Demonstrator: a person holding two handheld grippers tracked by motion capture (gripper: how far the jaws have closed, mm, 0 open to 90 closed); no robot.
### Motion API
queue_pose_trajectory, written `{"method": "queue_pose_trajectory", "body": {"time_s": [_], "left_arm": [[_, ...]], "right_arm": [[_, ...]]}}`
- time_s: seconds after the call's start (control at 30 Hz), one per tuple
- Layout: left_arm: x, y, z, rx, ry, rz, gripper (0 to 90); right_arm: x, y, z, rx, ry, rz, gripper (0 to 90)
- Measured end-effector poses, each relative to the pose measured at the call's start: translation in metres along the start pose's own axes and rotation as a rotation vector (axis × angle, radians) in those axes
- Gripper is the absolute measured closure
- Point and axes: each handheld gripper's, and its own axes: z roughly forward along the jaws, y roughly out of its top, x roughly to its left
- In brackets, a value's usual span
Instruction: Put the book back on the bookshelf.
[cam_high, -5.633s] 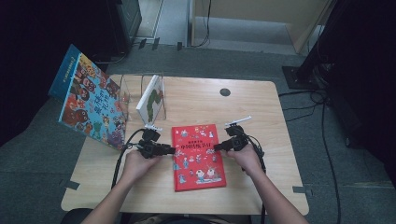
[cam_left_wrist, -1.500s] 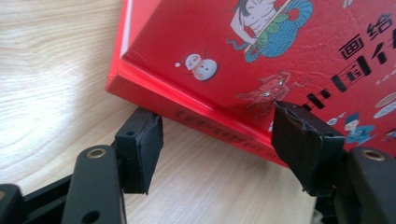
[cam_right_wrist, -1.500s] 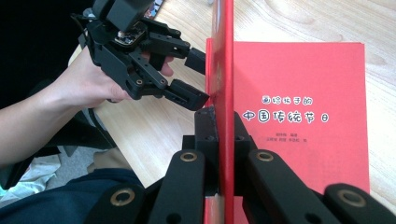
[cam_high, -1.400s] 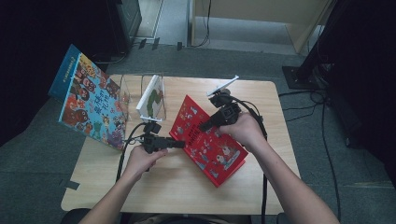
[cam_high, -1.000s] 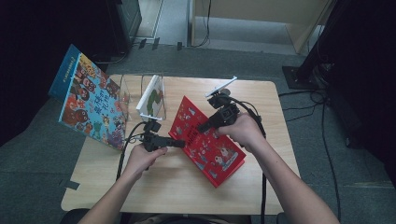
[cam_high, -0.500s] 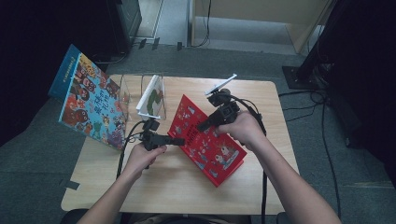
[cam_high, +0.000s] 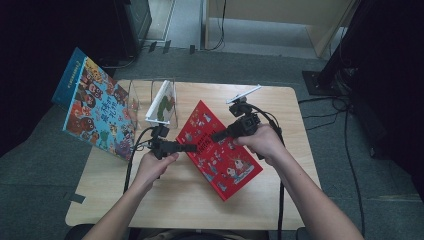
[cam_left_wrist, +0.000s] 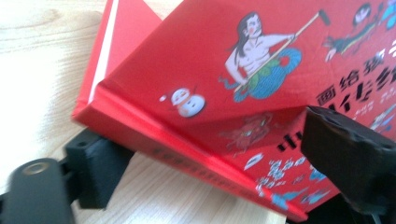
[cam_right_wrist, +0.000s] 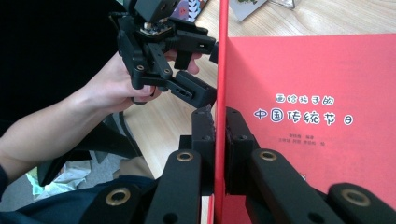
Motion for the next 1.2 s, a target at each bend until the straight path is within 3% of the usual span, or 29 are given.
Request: {"method": "queue_pose_trajectory", "body": {"time_s": [0.1,0.2,0.3,0.4,0.5,0.6,0.7,0.77,0.87,1.0,1.2], "left_arm": [[0.002,0.001,0.000,0.008,-0.007,0.011,8.6],[0.000,0.002,-0.002,-0.026,-0.002,0.042,8.0],[-0.001,0.007,-0.004,-0.047,-0.073,0.036,4.1],[-0.010,0.011,-0.010,-0.057,-0.007,0.124,4.9],[-0.014,0.012,-0.014,-0.047,0.032,0.165,8.4],[-0.014,0.012,-0.018,-0.063,0.034,0.172,14.0],[-0.012,0.013,-0.026,-0.087,0.006,0.159,26.6],[-0.014,0.013,-0.028,-0.095,0.015,0.183,30.8],[-0.012,0.016,-0.032,-0.072,-0.002,0.179,34.8],[-0.014,0.016,-0.035,-0.068,0.001,0.208,42.6],[-0.018,0.019,-0.040,-0.052,-0.011,0.236,54.5]], "right_arm": [[-0.001,-0.002,0.001,-0.007,0.010,-0.009,86.0],[-0.001,-0.004,0.001,-0.030,0.024,-0.026,85.4],[-0.003,-0.009,0.002,-0.068,0.055,-0.053,85.8],[-0.006,-0.014,0.005,-0.077,0.056,-0.070,88.3],[-0.009,-0.018,0.010,-0.062,0.061,-0.086,88.8],[-0.011,-0.020,0.013,-0.046,0.055,-0.115,88.8],[-0.016,-0.021,0.013,-0.054,0.064,-0.138,88.8],[-0.021,-0.022,0.014,-0.043,0.073,-0.148,88.8],[-0.023,-0.023,0.016,-0.049,0.071,-0.177,88.7],[-0.029,-0.023,0.015,-0.043,0.082,-0.192,87.2],[-0.037,-0.024,0.016,-0.040,0.046,-0.221,80.3]]}}
